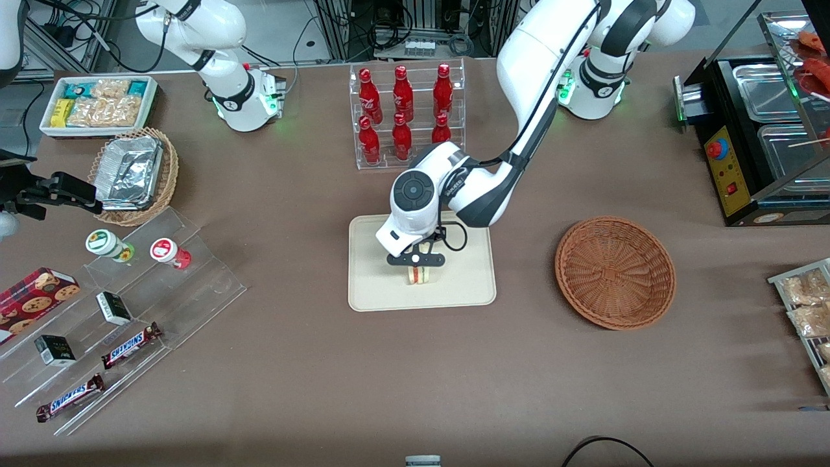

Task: Place sandwich from basket to tray
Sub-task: 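Lower the sandwich onto the cream tray and open the left gripper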

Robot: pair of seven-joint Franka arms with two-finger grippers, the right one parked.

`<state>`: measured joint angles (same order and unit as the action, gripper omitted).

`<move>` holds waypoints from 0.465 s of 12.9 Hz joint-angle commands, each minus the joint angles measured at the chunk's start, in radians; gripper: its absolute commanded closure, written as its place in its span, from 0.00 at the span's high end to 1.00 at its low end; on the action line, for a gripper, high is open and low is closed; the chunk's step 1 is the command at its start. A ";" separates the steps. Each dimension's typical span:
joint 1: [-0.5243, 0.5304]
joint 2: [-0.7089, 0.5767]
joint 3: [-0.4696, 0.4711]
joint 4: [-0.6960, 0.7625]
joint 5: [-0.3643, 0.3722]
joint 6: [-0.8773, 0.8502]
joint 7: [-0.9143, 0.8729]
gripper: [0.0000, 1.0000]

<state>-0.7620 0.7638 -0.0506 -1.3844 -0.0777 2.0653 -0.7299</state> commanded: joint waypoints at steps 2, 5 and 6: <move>-0.007 0.035 0.005 0.038 -0.016 -0.017 -0.022 0.00; -0.007 0.038 0.006 0.038 -0.016 -0.016 -0.032 0.48; -0.008 0.037 0.006 0.038 -0.016 -0.016 -0.032 0.99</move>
<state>-0.7620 0.7857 -0.0506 -1.3827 -0.0798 2.0654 -0.7444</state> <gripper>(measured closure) 0.846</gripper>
